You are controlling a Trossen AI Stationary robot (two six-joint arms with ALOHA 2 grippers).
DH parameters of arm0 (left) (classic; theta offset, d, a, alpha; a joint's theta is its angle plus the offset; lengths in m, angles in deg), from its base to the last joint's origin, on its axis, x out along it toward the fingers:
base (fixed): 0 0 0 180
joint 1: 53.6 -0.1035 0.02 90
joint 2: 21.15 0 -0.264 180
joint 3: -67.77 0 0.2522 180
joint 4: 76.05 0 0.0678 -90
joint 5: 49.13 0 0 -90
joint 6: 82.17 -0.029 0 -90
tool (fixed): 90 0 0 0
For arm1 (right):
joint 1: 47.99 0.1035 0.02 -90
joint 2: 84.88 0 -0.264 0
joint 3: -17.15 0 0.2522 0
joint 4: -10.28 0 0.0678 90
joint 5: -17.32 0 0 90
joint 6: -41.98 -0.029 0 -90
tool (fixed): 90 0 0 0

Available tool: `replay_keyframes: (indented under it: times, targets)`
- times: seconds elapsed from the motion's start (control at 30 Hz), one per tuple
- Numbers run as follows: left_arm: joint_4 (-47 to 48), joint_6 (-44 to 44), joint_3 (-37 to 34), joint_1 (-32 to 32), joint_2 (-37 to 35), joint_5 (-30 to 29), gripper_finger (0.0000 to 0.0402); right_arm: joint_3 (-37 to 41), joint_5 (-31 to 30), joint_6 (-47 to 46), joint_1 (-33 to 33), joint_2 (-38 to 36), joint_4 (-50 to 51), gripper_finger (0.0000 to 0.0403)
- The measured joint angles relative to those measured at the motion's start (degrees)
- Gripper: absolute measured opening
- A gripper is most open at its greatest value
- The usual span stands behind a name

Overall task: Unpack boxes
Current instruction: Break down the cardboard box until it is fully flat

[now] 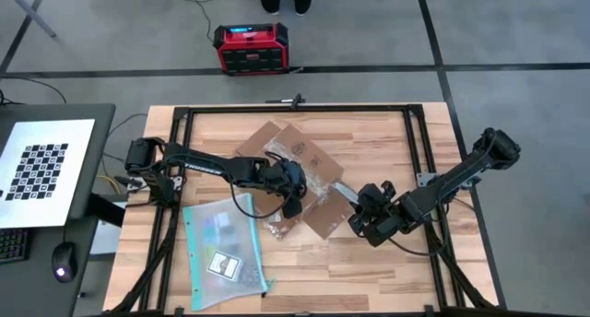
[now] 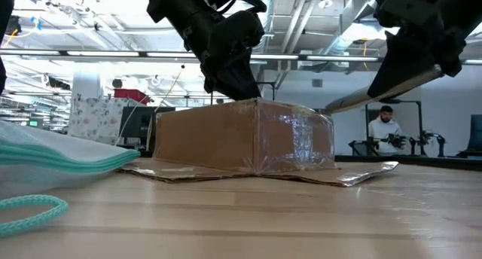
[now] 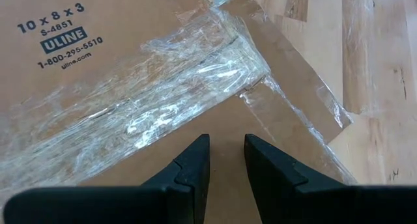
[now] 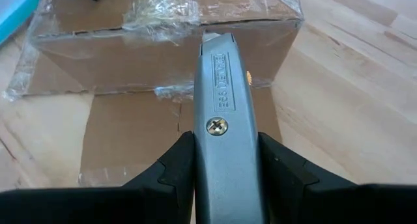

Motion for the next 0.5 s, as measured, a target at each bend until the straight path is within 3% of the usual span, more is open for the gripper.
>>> replay_keyframes:
  times: [0.5]
  targets:
    - [-0.1, 0.0, 0.0, 0.0, 0.0, -0.1, 0.0082, 0.0, -0.1, 0.5, -0.6, -0.5, -0.5, 0.0119]
